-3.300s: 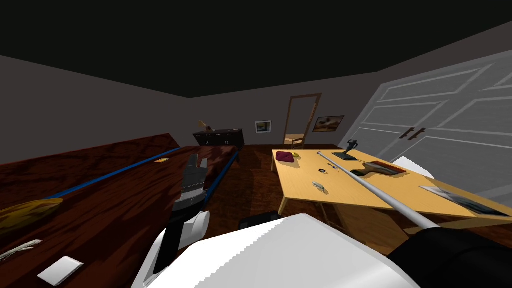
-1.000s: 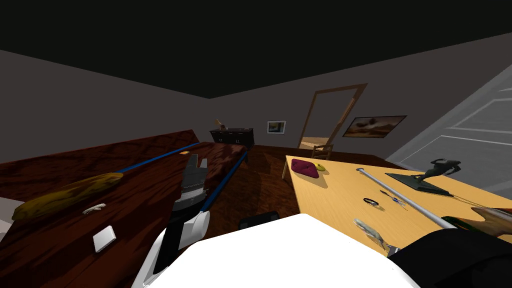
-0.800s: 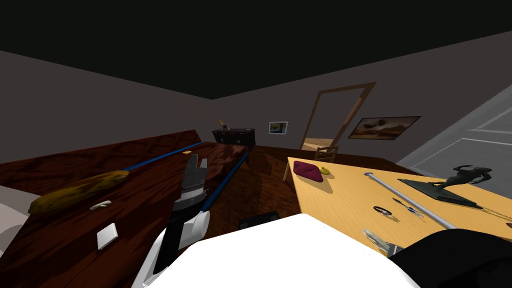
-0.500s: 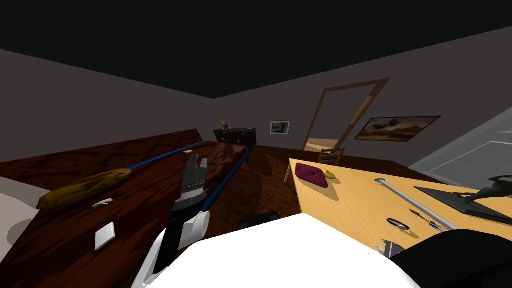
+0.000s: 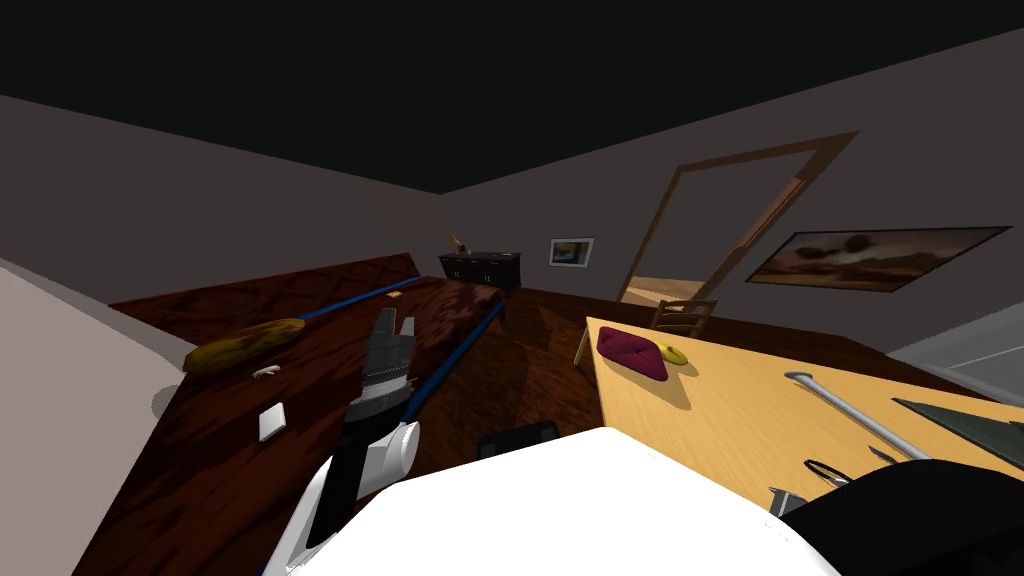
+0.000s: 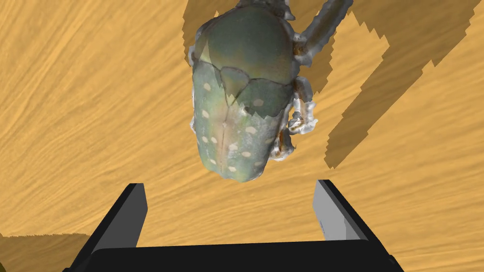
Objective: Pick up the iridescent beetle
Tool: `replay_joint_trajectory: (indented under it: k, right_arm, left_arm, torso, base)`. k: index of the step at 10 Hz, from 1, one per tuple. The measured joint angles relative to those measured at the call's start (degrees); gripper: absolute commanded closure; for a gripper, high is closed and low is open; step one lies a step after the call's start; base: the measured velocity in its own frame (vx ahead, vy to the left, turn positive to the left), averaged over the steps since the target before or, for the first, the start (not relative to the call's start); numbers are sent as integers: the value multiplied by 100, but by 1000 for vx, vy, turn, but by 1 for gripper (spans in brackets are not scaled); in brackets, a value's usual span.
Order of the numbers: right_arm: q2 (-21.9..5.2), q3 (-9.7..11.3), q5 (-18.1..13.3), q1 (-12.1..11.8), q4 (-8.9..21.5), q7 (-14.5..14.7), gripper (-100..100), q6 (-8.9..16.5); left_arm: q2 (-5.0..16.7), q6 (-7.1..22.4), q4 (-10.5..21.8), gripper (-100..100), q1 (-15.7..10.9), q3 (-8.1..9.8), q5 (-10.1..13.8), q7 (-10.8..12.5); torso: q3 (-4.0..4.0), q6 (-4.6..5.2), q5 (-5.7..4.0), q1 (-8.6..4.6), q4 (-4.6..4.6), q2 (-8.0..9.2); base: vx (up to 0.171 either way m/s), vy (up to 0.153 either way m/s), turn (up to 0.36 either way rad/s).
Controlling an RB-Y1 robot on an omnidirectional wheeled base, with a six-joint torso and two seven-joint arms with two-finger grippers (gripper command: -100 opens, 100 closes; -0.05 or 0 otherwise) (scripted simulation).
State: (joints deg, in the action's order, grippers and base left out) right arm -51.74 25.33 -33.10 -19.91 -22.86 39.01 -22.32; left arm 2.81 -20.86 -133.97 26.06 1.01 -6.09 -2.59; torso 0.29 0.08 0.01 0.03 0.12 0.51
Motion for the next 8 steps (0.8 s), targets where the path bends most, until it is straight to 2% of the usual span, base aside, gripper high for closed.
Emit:
replay_joint_trajectory:
  k: [1,3,4,6,7,8]
  right_arm:
    - [23,80,11,-19,-46,-184,-100,98]
    - [189,71,50,128,291,-259,-100,86]
    - [159,171,52,38,101,-482,-100,220]
    - [230,159,67,132,293,-521,-100,207]
    - [232,157,68,134,301,-514,100,199]
    - [232,158,68,134,300,-514,100,200]
  left_arm:
    - [0,0,0,0,-1,0,0,0]
    - [0,0,0,0,-1,0,0,0]
    - [0,0,0,0,0,0,0,0]
    - [0,0,0,0,2,1,0,0]
    - [0,0,0,0,2,1,0,0]
    - [0,0,0,0,2,1,0,0]
  torso:
    - [6,-4,1,2,2,10]
    - [6,-1,-1,-7,2,10]
    - [8,2,0,-5,3,14]
    - [-11,7,0,-2,-4,-21]
    - [-18,6,0,-2,-7,-33]
    - [-21,6,-1,-3,-9,-37]
  base:
    - [-133,-18,148]
    - [-143,-18,290]
    - [-94,-4,55]
    - [-16,3,-24]
    - [0,0,0]
    - [0,0,0]
